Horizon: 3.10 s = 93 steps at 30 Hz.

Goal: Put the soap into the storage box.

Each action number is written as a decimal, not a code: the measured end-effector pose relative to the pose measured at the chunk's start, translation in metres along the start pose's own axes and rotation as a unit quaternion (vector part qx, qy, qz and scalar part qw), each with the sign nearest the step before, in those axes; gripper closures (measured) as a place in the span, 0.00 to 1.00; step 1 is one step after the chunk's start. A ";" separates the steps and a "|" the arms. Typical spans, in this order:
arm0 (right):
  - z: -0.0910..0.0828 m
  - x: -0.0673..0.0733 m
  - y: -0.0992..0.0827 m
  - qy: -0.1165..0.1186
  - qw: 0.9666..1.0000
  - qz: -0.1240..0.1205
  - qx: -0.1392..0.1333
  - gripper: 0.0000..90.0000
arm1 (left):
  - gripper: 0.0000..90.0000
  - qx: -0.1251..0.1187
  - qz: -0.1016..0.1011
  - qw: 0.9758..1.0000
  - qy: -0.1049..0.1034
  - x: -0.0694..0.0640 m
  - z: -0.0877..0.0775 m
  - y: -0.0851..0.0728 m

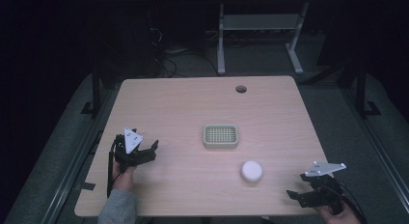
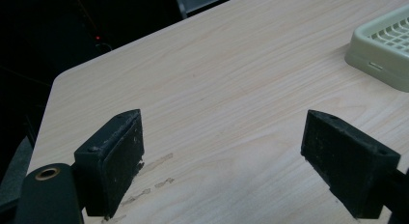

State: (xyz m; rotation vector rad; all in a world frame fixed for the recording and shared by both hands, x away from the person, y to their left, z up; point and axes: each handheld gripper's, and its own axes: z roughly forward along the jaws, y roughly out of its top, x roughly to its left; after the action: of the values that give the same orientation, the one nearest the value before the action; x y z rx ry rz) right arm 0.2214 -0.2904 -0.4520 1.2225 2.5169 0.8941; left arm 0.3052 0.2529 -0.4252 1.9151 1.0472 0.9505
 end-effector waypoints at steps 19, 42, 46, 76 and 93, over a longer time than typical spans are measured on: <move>0.003 0.005 0.018 0.008 0.999 -0.033 0.021 0.19 | 0.16 0.000 -0.004 1.000 0.005 0.005 -0.002 -0.002; 0.003 0.018 0.062 0.022 0.993 -0.098 0.063 0.19 | 0.16 -0.002 -0.006 1.000 0.006 0.005 -0.003 -0.001; 0.003 0.022 0.073 0.024 0.991 -0.112 0.071 0.19 | 0.16 -0.005 -0.009 1.000 0.007 0.005 -0.003 -0.001; 0.017 0.032 0.113 0.040 0.979 -0.168 0.109 0.19 | 0.17 -0.003 -0.016 1.000 0.008 0.007 -0.004 -0.002; 0.030 0.038 0.135 0.043 0.972 -0.191 0.131 0.17 | 0.16 -0.006 -0.019 1.000 0.008 0.007 -0.005 -0.002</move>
State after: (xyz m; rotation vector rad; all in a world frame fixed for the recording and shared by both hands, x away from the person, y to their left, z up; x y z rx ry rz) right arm 0.2970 -0.1841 -0.3914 0.7226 2.8710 0.5453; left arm 0.3036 0.2612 -0.4227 1.8745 1.0816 0.9485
